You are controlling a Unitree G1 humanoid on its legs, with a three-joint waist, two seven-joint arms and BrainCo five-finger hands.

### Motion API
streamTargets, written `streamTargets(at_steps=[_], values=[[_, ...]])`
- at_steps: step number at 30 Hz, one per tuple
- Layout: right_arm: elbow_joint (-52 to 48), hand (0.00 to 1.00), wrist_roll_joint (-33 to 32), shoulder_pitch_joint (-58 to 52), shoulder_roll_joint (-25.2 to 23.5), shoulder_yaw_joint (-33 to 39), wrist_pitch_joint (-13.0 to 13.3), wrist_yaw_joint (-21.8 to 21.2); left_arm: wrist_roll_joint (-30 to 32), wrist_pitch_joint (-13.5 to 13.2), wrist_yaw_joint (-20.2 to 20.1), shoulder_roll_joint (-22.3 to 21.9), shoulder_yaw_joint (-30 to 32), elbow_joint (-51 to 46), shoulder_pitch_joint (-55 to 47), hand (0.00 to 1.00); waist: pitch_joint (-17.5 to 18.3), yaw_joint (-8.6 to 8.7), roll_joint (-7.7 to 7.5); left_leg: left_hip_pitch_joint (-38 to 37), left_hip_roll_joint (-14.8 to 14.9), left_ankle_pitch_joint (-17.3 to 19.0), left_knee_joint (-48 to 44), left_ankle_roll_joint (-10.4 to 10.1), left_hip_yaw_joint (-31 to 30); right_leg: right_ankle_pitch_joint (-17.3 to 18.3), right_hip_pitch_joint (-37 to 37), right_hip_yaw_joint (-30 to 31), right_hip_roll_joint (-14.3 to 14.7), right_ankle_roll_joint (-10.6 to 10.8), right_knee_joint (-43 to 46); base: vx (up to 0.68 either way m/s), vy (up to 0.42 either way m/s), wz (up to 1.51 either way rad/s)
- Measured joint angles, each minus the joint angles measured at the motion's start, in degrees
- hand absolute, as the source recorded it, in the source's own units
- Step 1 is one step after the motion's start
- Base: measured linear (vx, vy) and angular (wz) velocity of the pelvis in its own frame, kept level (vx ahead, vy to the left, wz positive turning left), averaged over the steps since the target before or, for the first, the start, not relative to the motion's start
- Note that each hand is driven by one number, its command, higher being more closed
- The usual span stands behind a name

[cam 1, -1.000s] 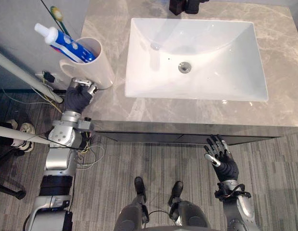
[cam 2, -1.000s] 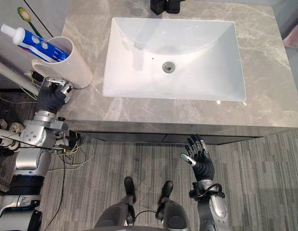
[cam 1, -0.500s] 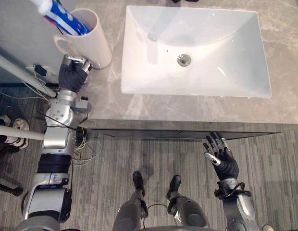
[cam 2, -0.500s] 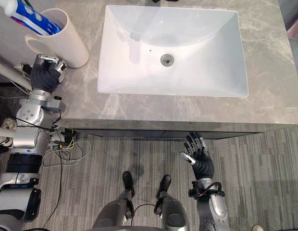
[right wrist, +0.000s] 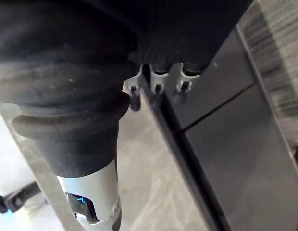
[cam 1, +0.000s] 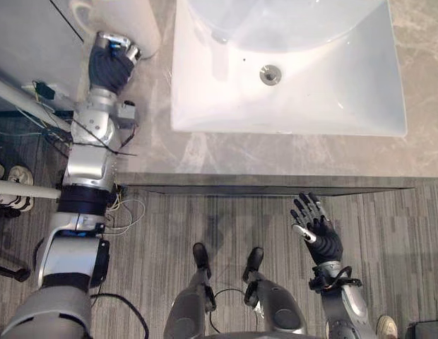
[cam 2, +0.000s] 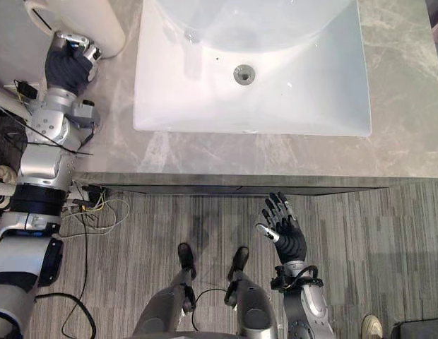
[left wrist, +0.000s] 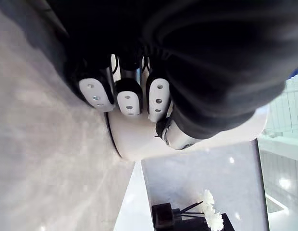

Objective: Organize washtable

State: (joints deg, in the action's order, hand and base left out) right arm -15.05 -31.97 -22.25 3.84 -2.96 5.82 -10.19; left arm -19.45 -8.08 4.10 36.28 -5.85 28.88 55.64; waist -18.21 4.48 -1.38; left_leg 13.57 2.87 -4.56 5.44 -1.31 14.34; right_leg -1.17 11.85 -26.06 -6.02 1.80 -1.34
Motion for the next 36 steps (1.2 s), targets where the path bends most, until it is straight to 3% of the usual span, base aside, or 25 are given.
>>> streamTargets(at_steps=[4,12,21,26,30,36], values=[[-0.02,0.00,0.00,-0.04,0.00,-0.27,0.01,0.00,0.19,0.37,0.68,0.30,-1.57,3.82,3.68,1.00,-0.07,1.00,-0.12,0.03,-0.05,-0.04,-0.01,0.05,0.10,-0.49,0.00,0.71,0.03,-0.27,-0.34,0.00,0.037,-0.04],[-0.01,0.00,-0.01,-0.18,0.00,-0.50,0.05,0.01,-0.06,1.69,1.21,1.72,-6.17,15.93,14.77,1.00,-0.25,1.26,-0.41,0.59,0.00,-0.16,-0.01,0.21,0.27,-0.49,0.68,1.06,0.10,-0.26,-0.35,0.00,0.004,0.00],[-0.01,0.00,-0.03,-0.65,0.02,-0.70,0.23,0.02,-0.13,2.22,1.31,2.75,-7.04,16.87,16.48,1.00,-0.38,1.17,-0.65,0.60,0.02,-0.16,-0.01,0.21,0.19,-0.49,0.66,1.12,0.11,-0.26,-0.35,0.00,0.003,0.00],[-0.01,0.00,-0.04,-0.64,-0.80,-2.09,0.23,-0.02,-0.08,2.18,0.97,2.71,-6.46,-0.47,4.02,1.00,-0.38,1.16,-0.64,-0.52,0.00,-0.16,-0.01,0.21,-0.07,-0.48,-0.76,0.90,0.08,-0.26,-0.35,0.03,0.019,0.05],[-0.02,0.00,-0.03,-0.56,-1.21,-1.67,0.23,-0.01,-0.11,1.73,-0.33,-0.81,-2.16,-13.74,-8.35,1.00,-0.34,0.92,-0.58,-2.20,-0.06,-0.16,-0.02,0.21,-0.65,-0.37,-2.98,-0.35,0.03,-0.21,-0.36,0.05,0.030,0.14],[0.27,0.00,0.16,0.06,-1.10,1.63,-0.21,0.52,-2.65,0.78,-4.35,-6.87,-0.54,-30.01,-25.08,1.00,0.09,-0.05,0.04,-4.36,-1.08,-0.15,-0.02,0.22,-1.96,0.72,-6.10,-2.01,-0.86,0.57,-0.48,0.02,0.036,0.16]])
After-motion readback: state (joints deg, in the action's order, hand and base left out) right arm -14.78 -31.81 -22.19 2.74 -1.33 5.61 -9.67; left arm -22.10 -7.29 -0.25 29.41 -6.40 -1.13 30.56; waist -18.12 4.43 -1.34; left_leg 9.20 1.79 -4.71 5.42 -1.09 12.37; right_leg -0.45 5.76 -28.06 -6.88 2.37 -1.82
